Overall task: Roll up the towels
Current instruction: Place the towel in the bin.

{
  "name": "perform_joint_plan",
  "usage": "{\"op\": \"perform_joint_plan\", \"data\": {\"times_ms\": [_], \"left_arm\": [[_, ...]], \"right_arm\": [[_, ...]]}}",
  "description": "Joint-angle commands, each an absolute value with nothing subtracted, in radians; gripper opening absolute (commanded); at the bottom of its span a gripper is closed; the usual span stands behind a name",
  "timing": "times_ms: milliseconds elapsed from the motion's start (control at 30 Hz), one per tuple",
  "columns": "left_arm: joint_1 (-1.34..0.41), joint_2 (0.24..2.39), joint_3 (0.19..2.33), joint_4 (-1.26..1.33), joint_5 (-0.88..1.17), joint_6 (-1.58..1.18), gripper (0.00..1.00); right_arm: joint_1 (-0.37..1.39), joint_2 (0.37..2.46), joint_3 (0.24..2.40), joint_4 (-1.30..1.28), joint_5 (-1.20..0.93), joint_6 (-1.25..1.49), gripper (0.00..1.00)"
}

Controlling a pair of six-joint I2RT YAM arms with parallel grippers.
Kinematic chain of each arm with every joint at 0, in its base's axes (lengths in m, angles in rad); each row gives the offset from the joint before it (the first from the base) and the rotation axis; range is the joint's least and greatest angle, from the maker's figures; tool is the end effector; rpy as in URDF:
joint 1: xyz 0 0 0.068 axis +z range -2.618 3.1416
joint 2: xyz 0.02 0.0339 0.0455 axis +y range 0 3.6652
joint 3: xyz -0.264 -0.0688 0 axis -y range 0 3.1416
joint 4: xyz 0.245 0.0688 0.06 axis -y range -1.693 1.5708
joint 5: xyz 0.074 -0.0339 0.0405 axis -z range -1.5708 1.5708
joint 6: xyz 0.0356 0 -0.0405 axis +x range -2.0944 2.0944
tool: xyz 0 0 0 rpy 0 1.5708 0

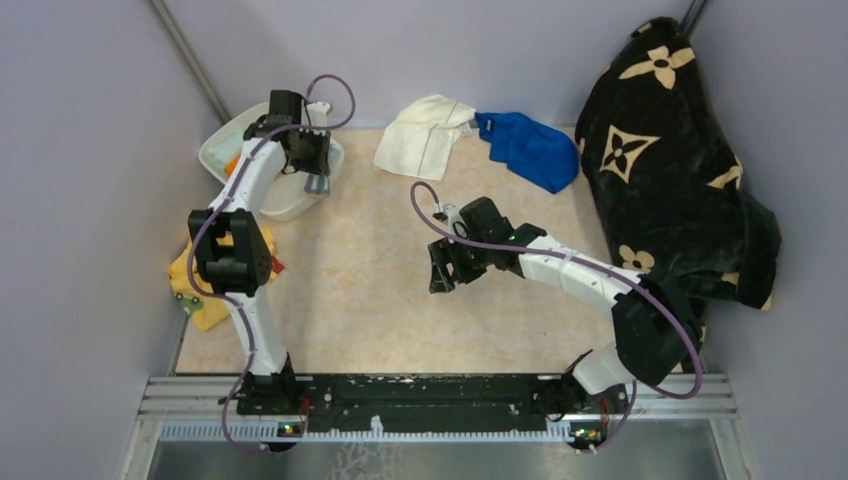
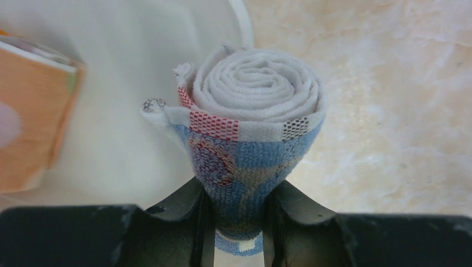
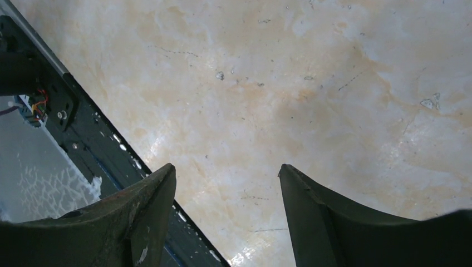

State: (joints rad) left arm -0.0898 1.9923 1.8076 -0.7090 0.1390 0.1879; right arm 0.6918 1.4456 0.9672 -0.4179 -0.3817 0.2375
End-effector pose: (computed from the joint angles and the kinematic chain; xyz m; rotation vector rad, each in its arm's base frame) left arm 0.4461 -0.0451 0.2832 0.3996 2.4242 -0.1284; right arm 0.2218 0.2009 0.2323 -0.7501 2.4704 0.8496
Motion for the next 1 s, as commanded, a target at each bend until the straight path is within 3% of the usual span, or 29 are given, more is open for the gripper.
{"op": "perform_joint_plan", "data": {"times_ms": [0, 167, 633, 967], "left_arm": [[-0.047, 2.061, 1.993, -0.877, 0.126, 0.426, 0.00], [0.001, 2.139, 2.111, -0.944, 0.172, 0.576, 0.00], [0.135, 2.246, 2.130, -0.992, 0.326, 0.660, 0.00], [0.169, 2.358, 2.146, -0.954, 0.277, 0.686, 0.00]], "right_arm": [[0.686, 1.440, 0.967, -0.433, -0.384, 0.206, 0.68], [0.687, 1.461, 0.992, -0.471, -0.365, 0.204, 0.68], [0.686, 1.552, 1.079, -0.497, -0.347, 0.220, 0.67], [0.686, 1.607, 1.117, -0.512, -0.347, 0.207, 0.67]]}}
